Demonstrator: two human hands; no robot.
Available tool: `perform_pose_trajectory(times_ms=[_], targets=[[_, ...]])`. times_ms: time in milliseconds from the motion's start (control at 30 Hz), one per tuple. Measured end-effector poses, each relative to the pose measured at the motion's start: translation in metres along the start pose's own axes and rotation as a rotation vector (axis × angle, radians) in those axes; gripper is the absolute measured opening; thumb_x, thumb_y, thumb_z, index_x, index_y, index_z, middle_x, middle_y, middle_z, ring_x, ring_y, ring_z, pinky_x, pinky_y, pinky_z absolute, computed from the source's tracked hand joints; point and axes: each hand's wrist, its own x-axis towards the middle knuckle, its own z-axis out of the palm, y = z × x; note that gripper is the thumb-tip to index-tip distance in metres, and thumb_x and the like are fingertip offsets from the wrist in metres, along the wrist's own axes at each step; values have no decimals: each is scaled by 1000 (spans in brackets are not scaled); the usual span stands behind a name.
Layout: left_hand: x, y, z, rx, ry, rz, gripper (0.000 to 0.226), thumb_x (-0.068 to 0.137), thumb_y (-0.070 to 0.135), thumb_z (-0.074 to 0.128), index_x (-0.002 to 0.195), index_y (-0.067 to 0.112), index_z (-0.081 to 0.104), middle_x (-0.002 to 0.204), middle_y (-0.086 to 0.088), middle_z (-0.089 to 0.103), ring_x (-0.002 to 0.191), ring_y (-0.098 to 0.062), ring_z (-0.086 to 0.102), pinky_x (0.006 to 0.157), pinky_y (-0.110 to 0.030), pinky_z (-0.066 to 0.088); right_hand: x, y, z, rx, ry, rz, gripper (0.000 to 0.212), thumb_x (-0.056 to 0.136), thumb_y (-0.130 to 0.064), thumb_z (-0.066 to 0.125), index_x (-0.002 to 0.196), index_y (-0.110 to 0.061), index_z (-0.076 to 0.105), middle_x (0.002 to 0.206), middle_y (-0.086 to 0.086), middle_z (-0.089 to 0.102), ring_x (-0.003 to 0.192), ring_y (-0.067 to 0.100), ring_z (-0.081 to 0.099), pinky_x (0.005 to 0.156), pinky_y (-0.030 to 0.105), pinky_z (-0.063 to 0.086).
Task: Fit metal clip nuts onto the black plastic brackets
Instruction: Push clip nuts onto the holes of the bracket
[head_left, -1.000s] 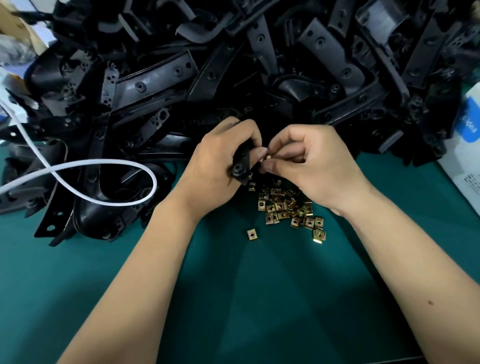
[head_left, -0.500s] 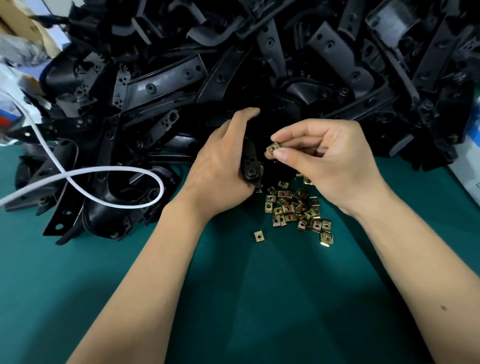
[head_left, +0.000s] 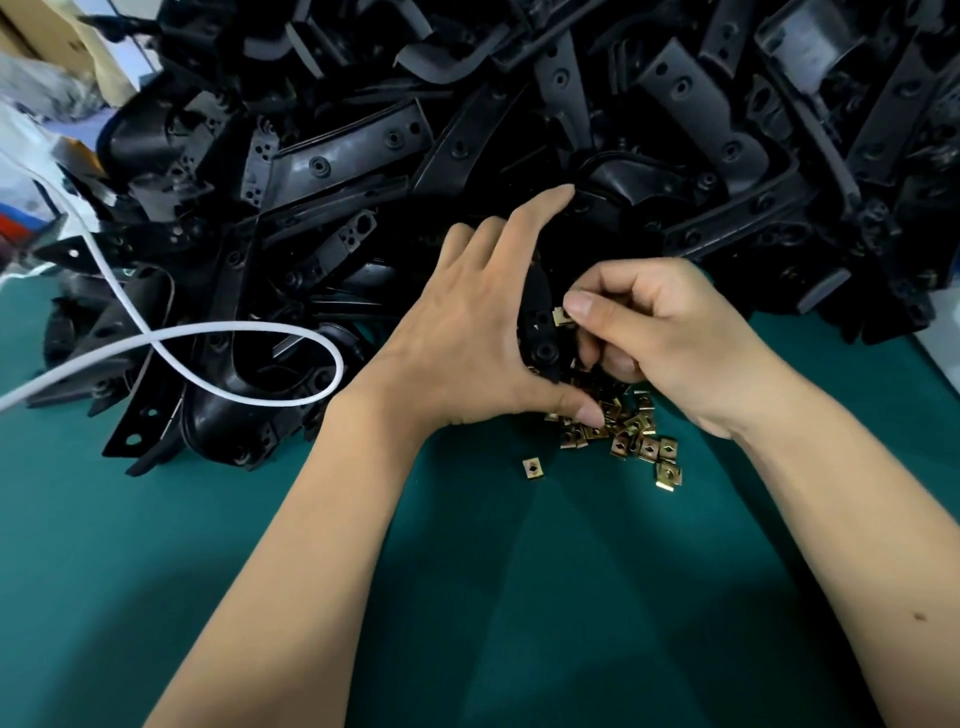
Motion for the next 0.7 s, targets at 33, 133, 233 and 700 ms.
perform_pose_trajectory(times_ms=[33, 133, 233, 700], targets=[[0, 1, 0, 0, -2, -1, 153, 42, 82, 86, 163, 27, 12, 134, 7, 43, 118, -19, 40, 108, -40, 43, 0, 0, 0, -1, -1, -4, 22, 104, -17, 61, 85, -15, 72, 62, 3, 63, 51, 18, 37, 49, 30, 28], [0, 1, -1, 7, -5, -10, 154, 42, 83, 85, 164, 26, 10, 136, 6, 42, 120, -19, 39, 110, -40, 42, -1, 0, 1, -11, -12, -10, 22, 103, -17, 62, 84, -18, 73, 62, 3, 63, 51, 18, 37, 49, 31, 28], [0, 2, 0, 32, -8, -8, 154, 42, 85, 83, 163, 25, 10, 140, 5, 41, 121, -20, 39, 110, -40, 41, -1, 0, 0, -8, -15, -12, 22, 102, -18, 63, 83, -18, 73, 62, 3, 63, 49, 17, 36, 47, 29, 28], [2, 8, 11, 123, 28, -70, 148, 44, 82, 85, 160, 20, 17, 145, 1, 42, 126, -20, 37, 109, -30, 35, 2, 4, 14, 45, 81, 31, 21, 101, -14, 66, 82, -10, 72, 56, -1, 57, 41, 7, 36, 39, 18, 27]])
